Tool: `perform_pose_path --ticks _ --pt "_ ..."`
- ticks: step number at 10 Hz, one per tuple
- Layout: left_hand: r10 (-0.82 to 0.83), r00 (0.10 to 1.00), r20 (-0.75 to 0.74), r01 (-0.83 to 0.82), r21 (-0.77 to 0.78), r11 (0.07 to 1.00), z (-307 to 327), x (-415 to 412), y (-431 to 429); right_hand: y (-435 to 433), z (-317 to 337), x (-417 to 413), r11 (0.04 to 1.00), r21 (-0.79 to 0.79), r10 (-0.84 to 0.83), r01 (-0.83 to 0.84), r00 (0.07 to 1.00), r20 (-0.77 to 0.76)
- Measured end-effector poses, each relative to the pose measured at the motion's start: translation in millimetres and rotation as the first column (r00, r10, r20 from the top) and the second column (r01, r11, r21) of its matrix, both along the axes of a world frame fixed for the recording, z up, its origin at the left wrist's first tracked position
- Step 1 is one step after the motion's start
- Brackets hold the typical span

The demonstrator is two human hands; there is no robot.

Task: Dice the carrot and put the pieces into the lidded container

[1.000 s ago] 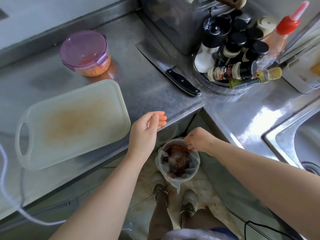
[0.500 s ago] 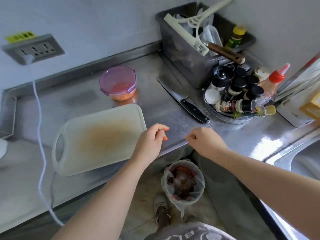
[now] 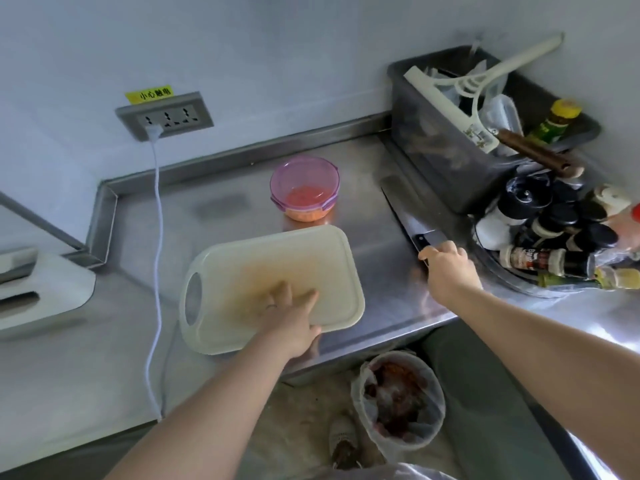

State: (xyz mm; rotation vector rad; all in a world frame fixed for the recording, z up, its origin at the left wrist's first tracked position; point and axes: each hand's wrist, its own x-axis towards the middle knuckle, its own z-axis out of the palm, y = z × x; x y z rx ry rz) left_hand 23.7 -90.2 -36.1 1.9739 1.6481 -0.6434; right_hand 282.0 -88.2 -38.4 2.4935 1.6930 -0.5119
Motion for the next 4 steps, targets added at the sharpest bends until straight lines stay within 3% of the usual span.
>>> perform_pose_path --ticks 2,4 --pt "-0.063 0.998 -0.014 0.063 0.003 0.998 -2 32 9 5 -7 -40 0.998 0.068 -0.003 0.015 0.985 -0.174" --pt "-0.066 0.996 0.057 0.066 -0.004 0.998 4 29 11 4 9 -47 0.994 0.013 0.106 -0.106 0.964 -0.245"
